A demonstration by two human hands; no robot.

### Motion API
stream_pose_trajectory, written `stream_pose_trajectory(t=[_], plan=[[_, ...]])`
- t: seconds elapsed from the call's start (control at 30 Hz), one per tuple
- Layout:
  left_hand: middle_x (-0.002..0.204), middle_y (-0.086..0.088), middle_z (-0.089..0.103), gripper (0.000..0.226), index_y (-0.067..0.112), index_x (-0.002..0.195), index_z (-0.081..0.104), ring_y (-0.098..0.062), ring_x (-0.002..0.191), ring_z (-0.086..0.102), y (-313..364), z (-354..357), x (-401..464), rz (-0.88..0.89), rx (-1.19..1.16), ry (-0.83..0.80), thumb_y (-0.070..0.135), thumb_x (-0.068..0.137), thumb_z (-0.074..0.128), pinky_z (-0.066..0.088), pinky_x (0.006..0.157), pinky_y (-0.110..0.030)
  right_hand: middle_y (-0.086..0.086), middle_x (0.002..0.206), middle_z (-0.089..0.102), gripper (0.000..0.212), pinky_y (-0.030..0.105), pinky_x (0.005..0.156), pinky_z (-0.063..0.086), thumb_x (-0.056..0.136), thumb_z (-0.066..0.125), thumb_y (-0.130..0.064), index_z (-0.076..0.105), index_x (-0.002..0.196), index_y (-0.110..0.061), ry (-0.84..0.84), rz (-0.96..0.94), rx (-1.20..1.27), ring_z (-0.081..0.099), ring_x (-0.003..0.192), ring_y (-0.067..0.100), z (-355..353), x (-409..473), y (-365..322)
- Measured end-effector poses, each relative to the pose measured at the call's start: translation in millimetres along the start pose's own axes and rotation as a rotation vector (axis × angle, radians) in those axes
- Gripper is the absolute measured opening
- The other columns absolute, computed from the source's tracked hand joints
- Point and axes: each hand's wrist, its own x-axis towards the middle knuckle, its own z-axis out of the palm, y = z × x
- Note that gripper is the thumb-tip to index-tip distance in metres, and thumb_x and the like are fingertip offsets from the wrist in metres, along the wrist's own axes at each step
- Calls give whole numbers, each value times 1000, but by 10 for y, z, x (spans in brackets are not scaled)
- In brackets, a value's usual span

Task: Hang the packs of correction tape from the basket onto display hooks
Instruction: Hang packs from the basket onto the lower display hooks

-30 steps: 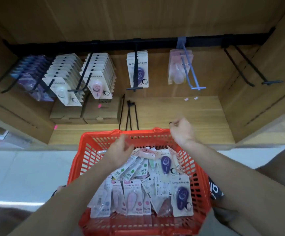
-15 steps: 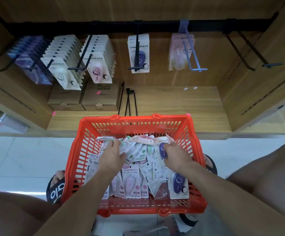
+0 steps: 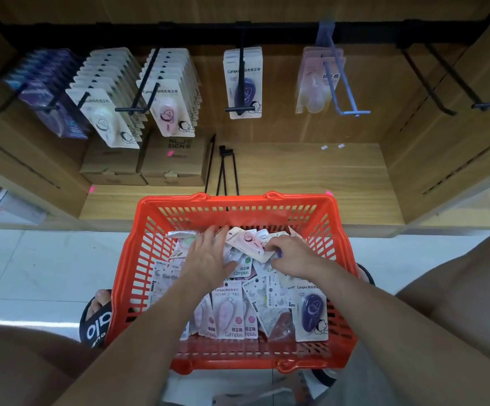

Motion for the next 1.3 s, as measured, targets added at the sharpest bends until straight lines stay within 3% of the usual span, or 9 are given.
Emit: stream_pose_trajectory(t=[0.17, 0.33, 0.47, 0.6, 0.7, 0.77, 0.93, 1.07, 1.3], plan=[[175, -5, 1, 67, 31, 166, 12, -25, 161, 5, 267, 8, 101, 206, 106, -153, 47, 108, 43, 5, 130, -45, 11, 145, 53, 58, 38, 90, 54, 93, 55, 1, 50, 148, -17, 171, 145, 125, 60, 122, 32, -89, 21, 117], [154, -10, 35, 37, 23, 142, 50, -30, 134, 48, 358, -8, 183, 237, 61, -84, 36, 108, 47, 38, 111, -43, 11, 165, 30, 68, 37, 112, 42, 94, 62, -18, 40, 158, -16, -82, 224, 68, 40, 147, 31, -65, 12, 308], [160, -11, 32, 23, 23, 130, 53, -31, 141, 35, 390, -40, 243, 309, 164, -15, 23, 107, 48, 30, 115, -44, 9, 152, 38, 67, 34, 88, 54, 87, 74, -7, 50, 149, -15, 42, 239, 152, 54, 127, 30, -68, 44, 362], [164, -6, 33, 44, 26, 142, 39, -27, 152, 27, 418, -4, 313, 330, 197, -90, 24, 103, 58, 19, 125, -49, 13, 147, 42, 98, 32, 87, 58, 78, 81, -5, 31, 161, -20, 48, 307, 247, 56, 128, 33, -63, 20, 356], [156, -12, 40, 77, 19, 154, 27, -32, 140, 38, 457, -35, 370, 278, 283, -141, 43, 95, 71, 34, 117, -44, 9, 132, 58, 80, 21, 55, 50, 81, 76, 2, 45, 153, -16, -21, 322, 307, 64, 90, 16, -72, 6, 326], [155, -15, 41, 89, 12, 154, 30, -33, 141, 39, 471, -53, 400, 196, 303, -194, 52, 89, 75, 34, 117, -43, 11, 121, 64, 76, 20, 55, 48, 81, 72, 8, 50, 151, -14, -64, 317, 386, 62, 75, 13, -103, 2, 333], [148, -15, 43, 85, 14, 146, 44, -33, 135, 42, 389, -111, 406, 49, 77, -168, 52, 79, 81, 43, 111, -43, 5, 124, 58, 57, 40, 75, 57, 82, 60, 19, 65, 123, -20, -12, 321, 546, 64, 95, 23, -167, -25, 394], [130, -16, 62, 87, 10, 144, 40, -30, 109, 61, 372, -154, 407, -102, -269, -170, 53, 81, 82, 55, 85, -39, 4, 127, 63, 54, 17, 56, 45, 89, 49, 18, 62, 129, -15, 10, 300, 636, 59, 95, 14, -153, -20, 407], [165, -11, 33, 89, 9, 163, 21, -32, 146, 41, 524, -57, 260, -330, -823, -357, 55, 99, 62, 37, 115, -40, 4, 89, 64, 45, 20, 44, 39, 92, 64, 0, 57, 135, -8, 160, 379, 599, 56, 65, 16, -23, 18, 374]])
